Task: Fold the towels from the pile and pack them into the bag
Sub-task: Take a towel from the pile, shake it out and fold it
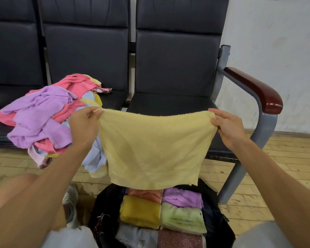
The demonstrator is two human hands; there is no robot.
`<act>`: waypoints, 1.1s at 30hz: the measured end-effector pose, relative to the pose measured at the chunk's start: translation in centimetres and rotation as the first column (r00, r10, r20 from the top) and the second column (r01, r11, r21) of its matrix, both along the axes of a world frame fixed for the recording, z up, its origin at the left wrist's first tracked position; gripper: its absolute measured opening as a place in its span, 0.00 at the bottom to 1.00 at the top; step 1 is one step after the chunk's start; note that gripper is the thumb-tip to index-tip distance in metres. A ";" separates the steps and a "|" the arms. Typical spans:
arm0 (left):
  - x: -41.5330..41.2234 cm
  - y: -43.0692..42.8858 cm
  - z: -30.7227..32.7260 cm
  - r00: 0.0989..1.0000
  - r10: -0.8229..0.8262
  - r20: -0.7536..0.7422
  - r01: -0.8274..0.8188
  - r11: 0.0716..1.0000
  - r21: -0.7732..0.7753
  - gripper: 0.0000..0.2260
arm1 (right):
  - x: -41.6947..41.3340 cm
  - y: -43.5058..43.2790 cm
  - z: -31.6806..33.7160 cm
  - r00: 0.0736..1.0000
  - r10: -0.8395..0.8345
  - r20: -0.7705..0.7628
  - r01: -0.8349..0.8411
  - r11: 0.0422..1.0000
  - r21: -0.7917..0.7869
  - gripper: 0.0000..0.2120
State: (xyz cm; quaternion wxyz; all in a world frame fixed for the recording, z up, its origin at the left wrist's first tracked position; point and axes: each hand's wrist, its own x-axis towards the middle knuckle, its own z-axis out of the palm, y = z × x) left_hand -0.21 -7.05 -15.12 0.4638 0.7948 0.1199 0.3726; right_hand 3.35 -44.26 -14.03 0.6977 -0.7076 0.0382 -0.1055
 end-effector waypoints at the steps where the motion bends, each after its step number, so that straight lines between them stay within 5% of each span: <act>1: -0.1 -0.1 0.0 1.000 0.000 0.001 0.000 1.000 0.002 0.10 | 0.0 0.0 0.0 1.000 -0.019 0.002 0.019 1.000 -0.013 0.16; 9: -0.3 -0.4 0.3 1.000 -0.004 -0.006 0.004 1.000 -0.014 0.11 | 0.5 0.0 -0.4 0.984 -0.179 0.025 0.179 0.984 0.009 0.09; 16: -0.3 -0.5 0.4 1.000 0.003 -0.014 -0.003 1.000 -0.010 0.10 | 0.3 0.0 -0.3 0.996 -0.064 -0.066 0.065 0.998 0.003 0.16; 24: -0.7 -0.9 0.4 1.000 -0.002 0.014 0.002 1.000 0.002 0.10 | 0.3 0.3 -0.7 0.937 -0.264 0.229 0.344 0.814 -0.469 0.08; 30: -1.0 -1.4 1.0 0.997 0.054 0.058 -0.055 0.998 0.007 0.10 | 0.0 0.4 -0.1 0.860 -0.277 0.428 0.478 0.731 -0.488 0.09; 33: -0.8 -1.2 0.8 0.997 0.041 0.072 -0.041 0.999 -0.003 0.10 | 0.1 0.3 -0.2 0.872 -0.286 0.396 0.469 0.719 -0.513 0.07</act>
